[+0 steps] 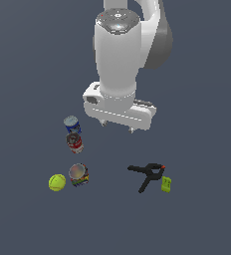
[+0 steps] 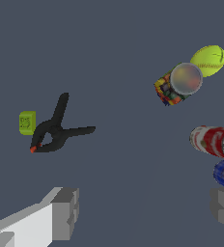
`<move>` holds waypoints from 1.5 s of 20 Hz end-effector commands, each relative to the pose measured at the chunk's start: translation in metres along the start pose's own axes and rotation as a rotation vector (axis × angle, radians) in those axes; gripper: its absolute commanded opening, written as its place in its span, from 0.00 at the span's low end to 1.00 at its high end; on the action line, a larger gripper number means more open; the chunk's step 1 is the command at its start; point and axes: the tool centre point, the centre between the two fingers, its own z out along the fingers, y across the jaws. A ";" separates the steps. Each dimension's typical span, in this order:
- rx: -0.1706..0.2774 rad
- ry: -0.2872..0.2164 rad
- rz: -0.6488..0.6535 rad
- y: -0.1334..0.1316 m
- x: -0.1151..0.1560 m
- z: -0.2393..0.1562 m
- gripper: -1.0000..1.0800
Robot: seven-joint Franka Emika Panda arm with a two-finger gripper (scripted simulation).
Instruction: Pick up a designated object from a clutter of objects.
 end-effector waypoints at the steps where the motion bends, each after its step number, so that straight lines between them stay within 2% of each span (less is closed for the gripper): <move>1: 0.000 0.001 0.052 -0.009 0.005 0.009 0.96; 16: 0.000 0.009 0.362 -0.066 0.025 0.071 0.96; 30: 0.003 0.017 0.651 -0.117 0.032 0.136 0.96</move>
